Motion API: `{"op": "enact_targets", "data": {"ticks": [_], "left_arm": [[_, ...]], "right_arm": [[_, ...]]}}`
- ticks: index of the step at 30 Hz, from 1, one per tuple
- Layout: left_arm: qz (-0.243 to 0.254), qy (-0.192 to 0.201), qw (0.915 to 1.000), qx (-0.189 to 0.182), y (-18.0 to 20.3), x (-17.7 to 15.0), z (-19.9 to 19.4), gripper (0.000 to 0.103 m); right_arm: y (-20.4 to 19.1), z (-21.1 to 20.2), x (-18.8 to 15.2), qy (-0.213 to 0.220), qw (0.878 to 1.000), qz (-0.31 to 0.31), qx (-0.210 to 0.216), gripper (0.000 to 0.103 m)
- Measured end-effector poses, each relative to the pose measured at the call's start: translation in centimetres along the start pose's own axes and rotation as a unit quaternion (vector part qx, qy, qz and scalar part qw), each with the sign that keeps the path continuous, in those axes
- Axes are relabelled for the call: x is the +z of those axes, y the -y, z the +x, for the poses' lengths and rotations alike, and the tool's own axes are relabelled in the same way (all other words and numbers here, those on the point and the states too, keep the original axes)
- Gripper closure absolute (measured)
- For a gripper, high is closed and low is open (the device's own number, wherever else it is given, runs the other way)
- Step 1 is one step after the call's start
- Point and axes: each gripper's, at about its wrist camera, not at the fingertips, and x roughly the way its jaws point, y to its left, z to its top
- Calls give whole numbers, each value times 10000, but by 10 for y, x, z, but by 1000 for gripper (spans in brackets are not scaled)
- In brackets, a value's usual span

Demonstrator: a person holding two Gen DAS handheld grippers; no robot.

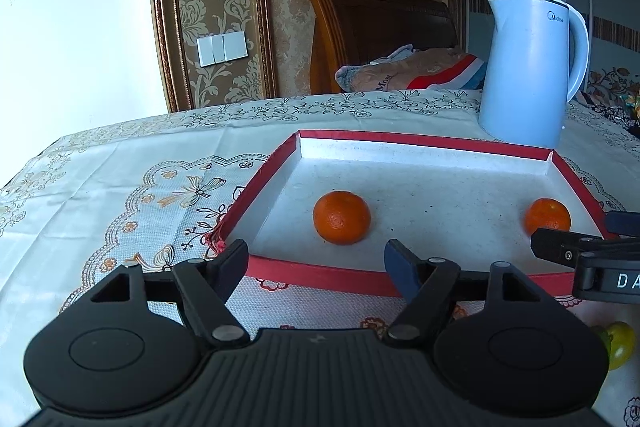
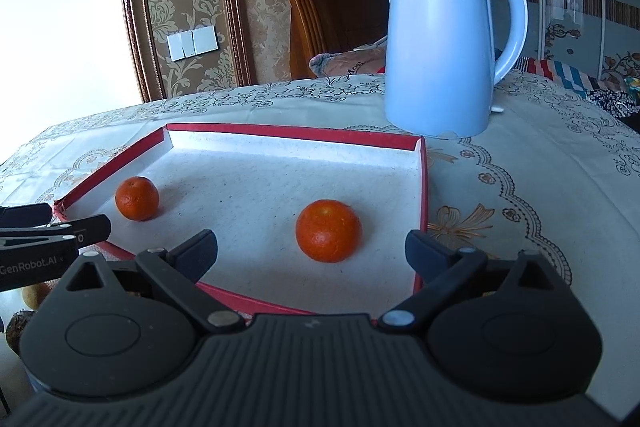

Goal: Organize fruits
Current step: 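Withdraw both grippers from the tray back toward the remaining fruits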

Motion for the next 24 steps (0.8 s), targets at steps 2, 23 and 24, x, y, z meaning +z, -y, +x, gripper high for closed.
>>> {"op": "enact_targets", "data": {"ticks": [2, 23, 24], "left_arm": [[-29, 0, 10000, -45, -1, -2, -4, 28], [15, 34, 9998, -200, -1, -24, -30, 28], [2, 29, 9998, -203, -3, -25, -31, 28]], "right_arm": [[0, -3, -2, 22, 10000, 1, 18, 3], [1, -24, -17, 23, 10000, 74, -3, 0], [3, -23, -17, -12, 9999, 127, 10, 0]]}}
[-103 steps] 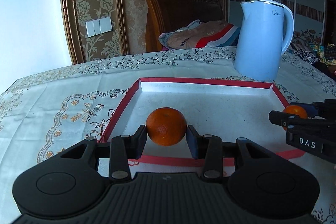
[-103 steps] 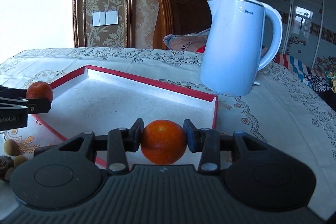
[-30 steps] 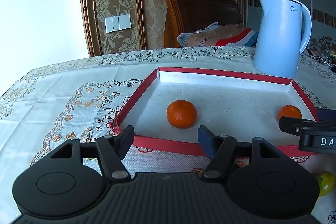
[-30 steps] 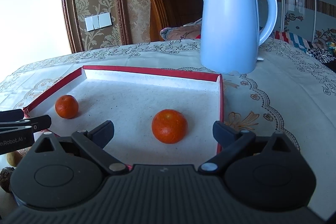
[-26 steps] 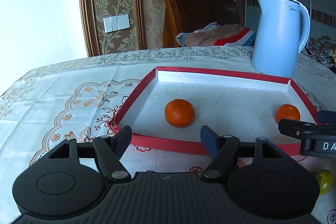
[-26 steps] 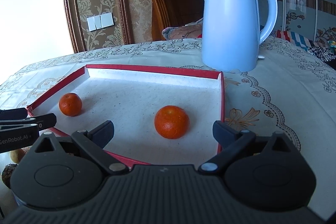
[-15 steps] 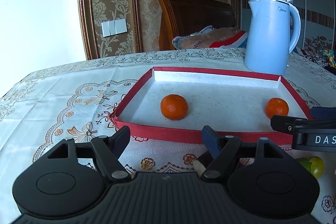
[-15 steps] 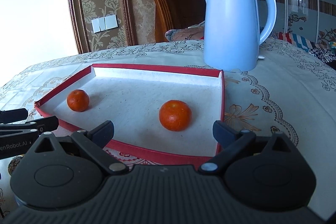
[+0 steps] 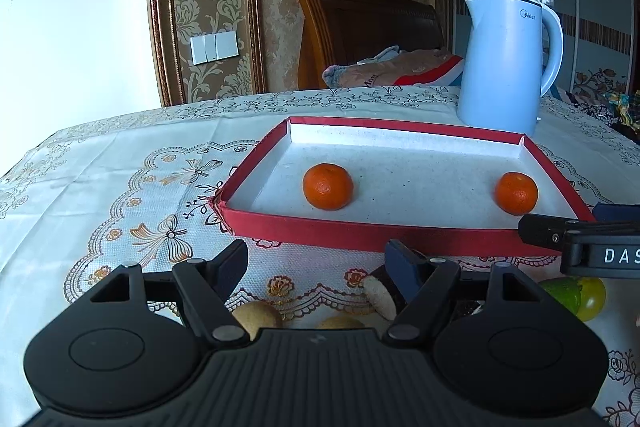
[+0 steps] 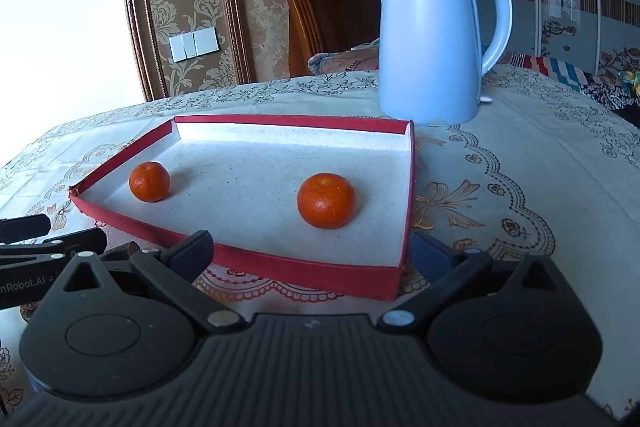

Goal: Organize fruits
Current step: 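Withdraw both grippers from the tray back toward the remaining fruits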

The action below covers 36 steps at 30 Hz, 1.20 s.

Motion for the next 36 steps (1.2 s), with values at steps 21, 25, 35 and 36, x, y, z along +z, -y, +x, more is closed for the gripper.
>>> {"op": "enact_targets", "data": {"ticks": [21, 25, 35, 36], "left_arm": [[-353, -164, 9986, -356, -29, -29, -32, 27], [-96, -270, 9989, -365, -21, -35, -32, 26], [12, -677, 9971, -347, -18, -39, -20, 25], [8, -691, 9970, -361, -18, -39, -20, 25]], "right_arm": [[4, -6, -6, -49, 9999, 69, 55, 0], [4, -6, -6, -51, 9999, 72, 54, 0], [4, -5, -7, -95, 9999, 72, 44, 0], [4, -5, -7, -97, 9999, 71, 44, 0]]}}
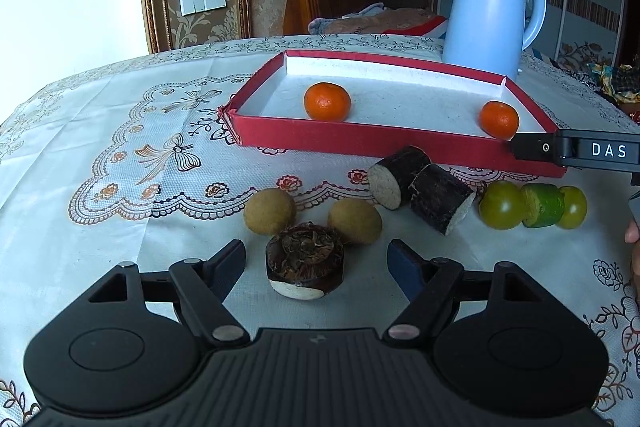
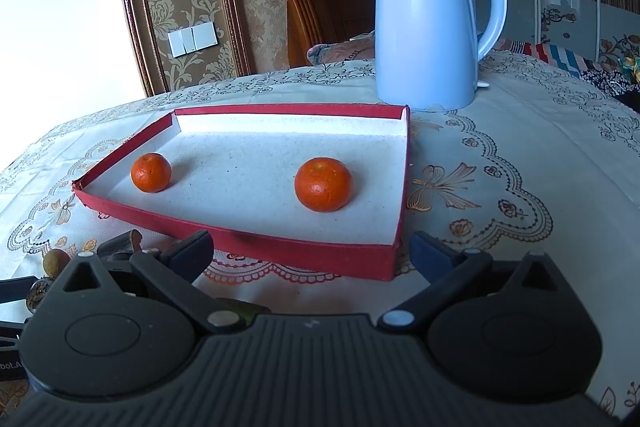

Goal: Organize fruits
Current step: 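Withdraw both grippers from the tray back toward the remaining fruits, then grasp the dark round tea cake with the left gripper while the right gripper grasps a green tomato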

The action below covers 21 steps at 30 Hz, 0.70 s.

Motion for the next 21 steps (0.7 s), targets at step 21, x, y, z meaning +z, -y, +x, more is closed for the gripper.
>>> {"op": "enact_targets", "data": {"ticks": [21], "left_arm": [[-333, 33, 9989, -327, -18, 1, -4, 23]], "right_arm": [[3, 3, 0, -96, 9999, 91, -51, 0]]}}
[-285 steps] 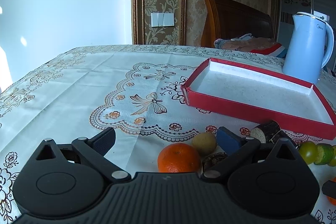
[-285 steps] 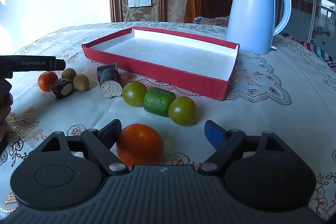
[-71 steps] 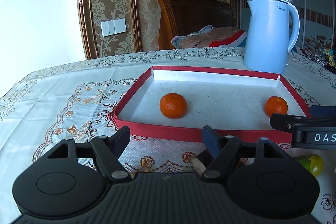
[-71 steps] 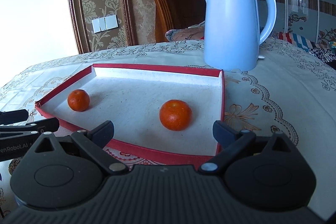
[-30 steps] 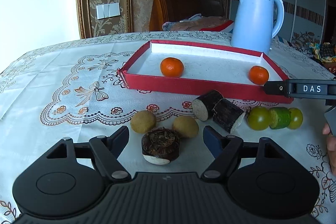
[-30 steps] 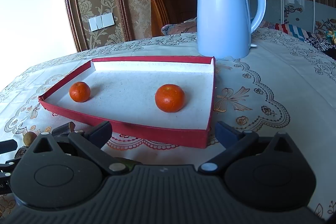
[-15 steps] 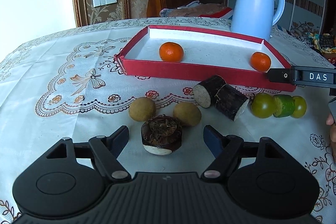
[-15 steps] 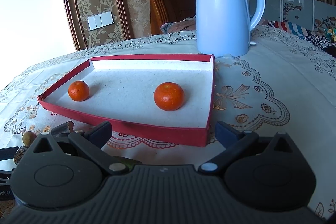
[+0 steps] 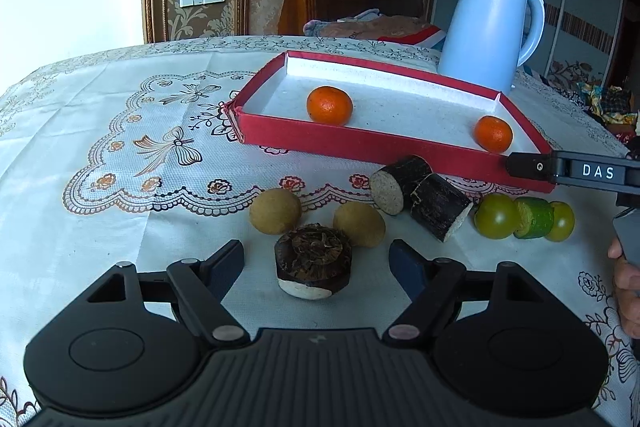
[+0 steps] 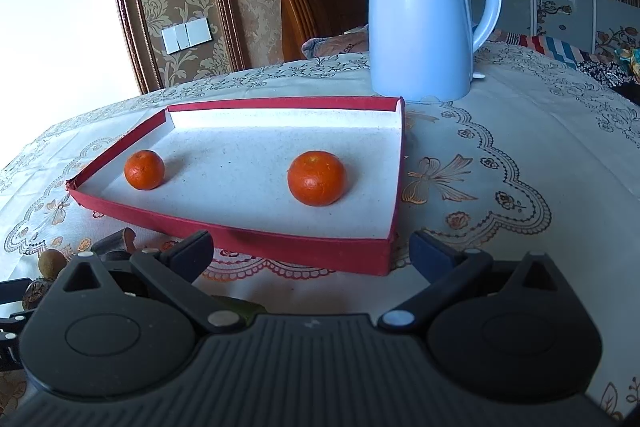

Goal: Organize fruits
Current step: 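Grasp the dark round tea cake with the left gripper while the right gripper grasps a green tomato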

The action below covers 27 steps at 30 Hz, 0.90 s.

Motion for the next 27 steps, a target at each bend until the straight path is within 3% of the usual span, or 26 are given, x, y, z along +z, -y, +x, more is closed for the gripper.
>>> {"op": "enact_targets", "data": {"ticks": [10, 21, 27], "left_arm": [[314, -4, 9983, 488, 8, -3, 3, 23], [296, -21, 9981, 537, 8, -3, 5, 21], [287, -34, 9979, 586, 7, -3, 5, 18]], "right_arm": [[1, 0, 0, -32, 10000, -2, -22, 0], [40, -31, -21, -47, 9995, 319, -27, 0], [33, -46, -31, -58, 9999, 4, 94, 0]]}}
